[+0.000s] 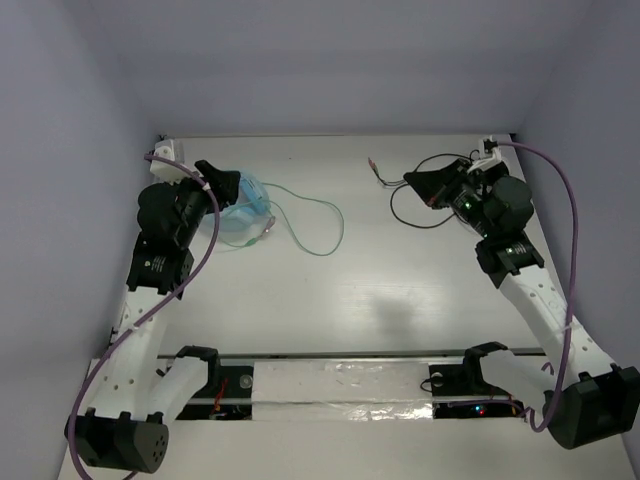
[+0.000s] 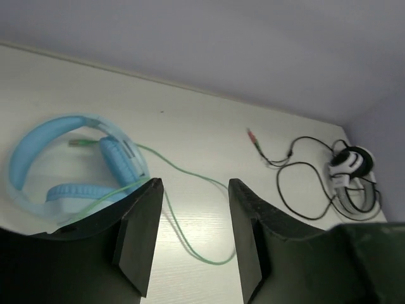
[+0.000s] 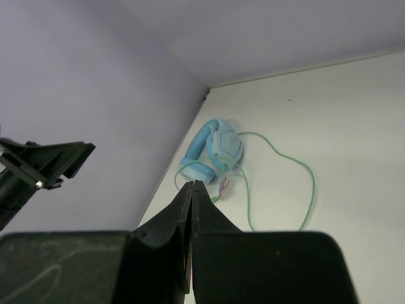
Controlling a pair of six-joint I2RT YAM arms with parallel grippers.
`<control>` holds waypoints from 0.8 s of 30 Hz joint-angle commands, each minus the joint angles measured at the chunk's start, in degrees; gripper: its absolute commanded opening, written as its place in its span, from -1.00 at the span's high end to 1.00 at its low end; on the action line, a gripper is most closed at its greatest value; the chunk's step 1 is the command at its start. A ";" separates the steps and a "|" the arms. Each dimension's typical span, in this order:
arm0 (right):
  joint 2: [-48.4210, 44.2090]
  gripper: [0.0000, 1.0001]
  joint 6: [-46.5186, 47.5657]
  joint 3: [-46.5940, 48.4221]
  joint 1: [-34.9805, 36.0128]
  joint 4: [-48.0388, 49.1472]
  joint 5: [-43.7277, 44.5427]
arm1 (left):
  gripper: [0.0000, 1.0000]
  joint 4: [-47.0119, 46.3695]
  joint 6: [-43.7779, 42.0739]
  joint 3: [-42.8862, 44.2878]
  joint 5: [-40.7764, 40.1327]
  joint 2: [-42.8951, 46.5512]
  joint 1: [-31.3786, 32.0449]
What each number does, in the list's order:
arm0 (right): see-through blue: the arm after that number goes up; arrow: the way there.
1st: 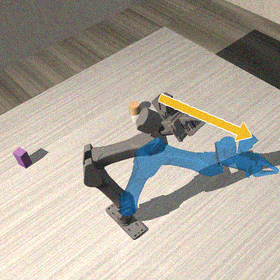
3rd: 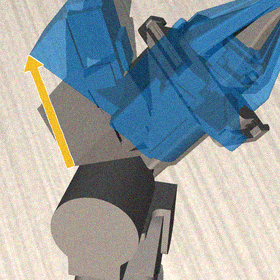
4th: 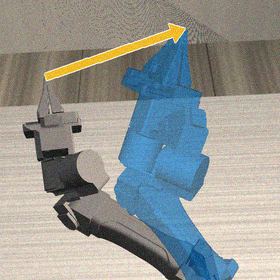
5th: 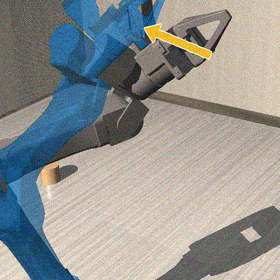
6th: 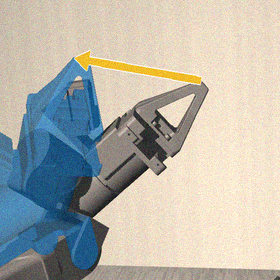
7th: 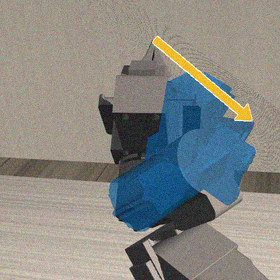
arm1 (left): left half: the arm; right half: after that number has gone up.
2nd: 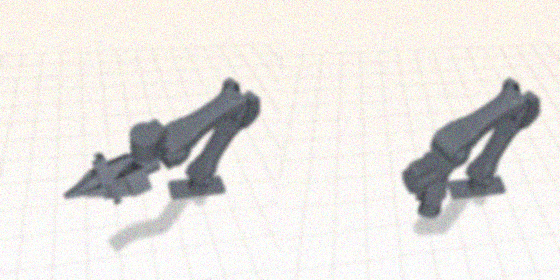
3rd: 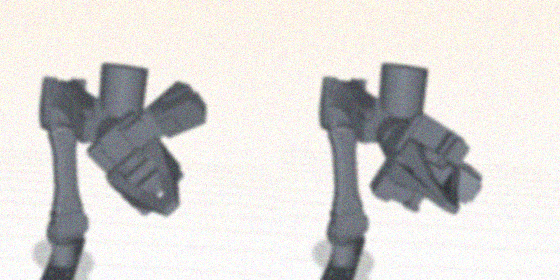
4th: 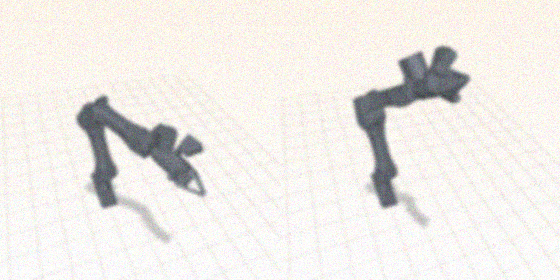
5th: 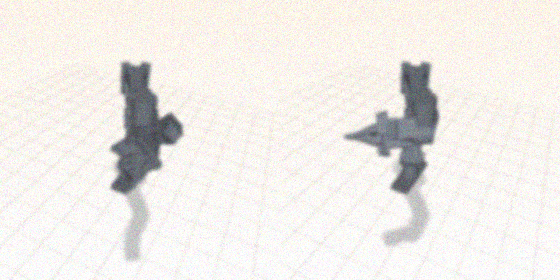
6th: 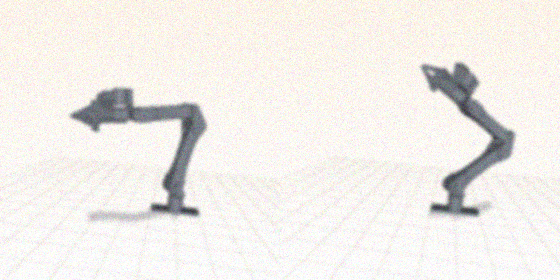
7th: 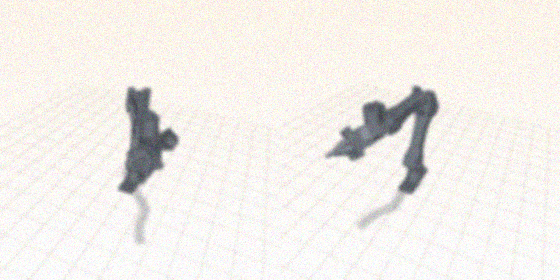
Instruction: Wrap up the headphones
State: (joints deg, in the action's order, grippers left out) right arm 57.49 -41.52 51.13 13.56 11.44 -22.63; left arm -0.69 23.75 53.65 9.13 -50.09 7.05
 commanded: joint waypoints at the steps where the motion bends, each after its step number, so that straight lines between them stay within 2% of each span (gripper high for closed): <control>1: -1.59 1.00 2.32 0.37 2.52 1.30 -0.13 | 0.17 3.23 -4.66 3.92 -8.48 -1.50 -0.02; 3: -1.51 1.00 3.71 0.37 4.70 0.87 0.31 | 0.30 2.71 -7.04 2.79 -11.56 -1.59 -0.02; 5: -1.42 1.00 5.21 0.81 6.47 -0.63 2.50 | 0.60 5.07 -7.48 3.21 -16.14 -4.04 -0.02; 7: -1.07 1.00 6.97 1.77 7.70 -2.73 4.08 | 1.00 9.71 -7.93 6.02 -20.96 -8.94 -0.02; 9: -0.89 1.00 7.41 1.69 8.32 -3.35 5.05 | 1.00 12.54 -8.19 8.47 -23.70 -12.30 -0.02; 12: -1.68 1.00 7.68 0.64 8.32 -3.09 5.84 | 1.00 15.36 -6.35 9.37 -25.56 -17.23 -4.31; 15: -2.30 1.00 7.86 -1.38 8.32 -2.22 6.20 | 0.81 15.10 -4.76 9.81 -22.23 -21.10 -9.85; 19: -2.74 1.00 7.94 -2.44 8.32 -1.86 5.67 | 0.22 15.81 -6.61 11.83 -24.49 -28.12 -12.14; 22: -2.74 1.00 7.59 -2.71 8.85 -0.81 4.27 | 0.04 12.21 -7.40 11.91 -24.16 -32.33 -14.16; 24: -2.56 1.00 7.33 -2.79 8.85 -0.63 2.95 | -0.08 7.92 -8.01 11.48 -19.26 -34.11 -16.70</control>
State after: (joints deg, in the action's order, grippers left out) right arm 55.83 -34.72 48.58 21.85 7.99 -18.04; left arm 12.71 17.08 62.83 -12.69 -82.65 -6.81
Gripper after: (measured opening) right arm 0.010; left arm 0.530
